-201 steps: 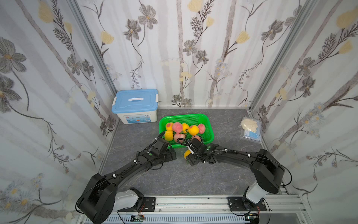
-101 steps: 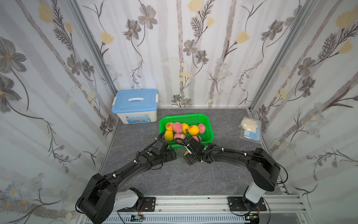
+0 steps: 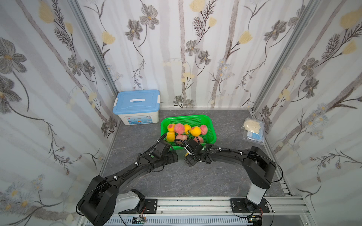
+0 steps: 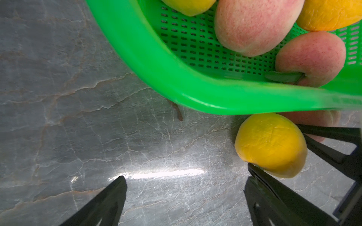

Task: Put the peaches into the basket
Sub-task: Pick up the peach from the center of the board.

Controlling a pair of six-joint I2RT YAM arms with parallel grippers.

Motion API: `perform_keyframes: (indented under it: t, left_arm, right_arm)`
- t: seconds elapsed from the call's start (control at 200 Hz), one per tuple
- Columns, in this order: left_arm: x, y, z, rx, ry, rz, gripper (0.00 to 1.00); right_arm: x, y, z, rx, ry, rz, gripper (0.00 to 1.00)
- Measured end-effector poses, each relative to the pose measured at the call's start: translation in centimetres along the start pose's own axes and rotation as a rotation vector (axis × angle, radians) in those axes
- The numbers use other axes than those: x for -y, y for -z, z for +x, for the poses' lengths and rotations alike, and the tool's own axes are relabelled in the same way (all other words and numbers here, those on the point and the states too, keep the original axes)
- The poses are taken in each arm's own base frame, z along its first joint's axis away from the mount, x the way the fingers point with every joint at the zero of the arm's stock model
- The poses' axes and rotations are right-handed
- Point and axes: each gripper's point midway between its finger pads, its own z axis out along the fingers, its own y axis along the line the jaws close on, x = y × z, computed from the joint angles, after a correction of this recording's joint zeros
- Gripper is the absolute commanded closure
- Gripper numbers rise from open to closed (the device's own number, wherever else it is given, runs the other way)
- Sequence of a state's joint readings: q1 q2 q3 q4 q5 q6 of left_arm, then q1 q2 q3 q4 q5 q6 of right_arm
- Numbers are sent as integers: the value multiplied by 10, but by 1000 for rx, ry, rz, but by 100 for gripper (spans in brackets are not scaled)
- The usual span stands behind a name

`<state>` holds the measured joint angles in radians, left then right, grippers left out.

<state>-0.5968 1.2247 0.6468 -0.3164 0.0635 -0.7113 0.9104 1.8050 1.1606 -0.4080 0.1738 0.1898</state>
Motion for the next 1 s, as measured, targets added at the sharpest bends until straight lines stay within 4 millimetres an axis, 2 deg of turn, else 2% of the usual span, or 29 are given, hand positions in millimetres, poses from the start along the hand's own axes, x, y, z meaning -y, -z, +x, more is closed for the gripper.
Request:
perform_keyframes:
  t: [0.52, 0.664, 0.999]
  left_arm:
    - [1, 0, -1, 3, 0, 4, 4]
    - [1, 0, -1, 4, 0, 4, 4]
    - [0, -3, 0, -1, 3, -1, 4]
  right_arm:
    - [-6, 3, 1, 3, 6, -21, 38]
    - [-20, 6, 8, -2, 38, -46, 38]
    - [-21, 16, 12, 11, 44, -50, 39]
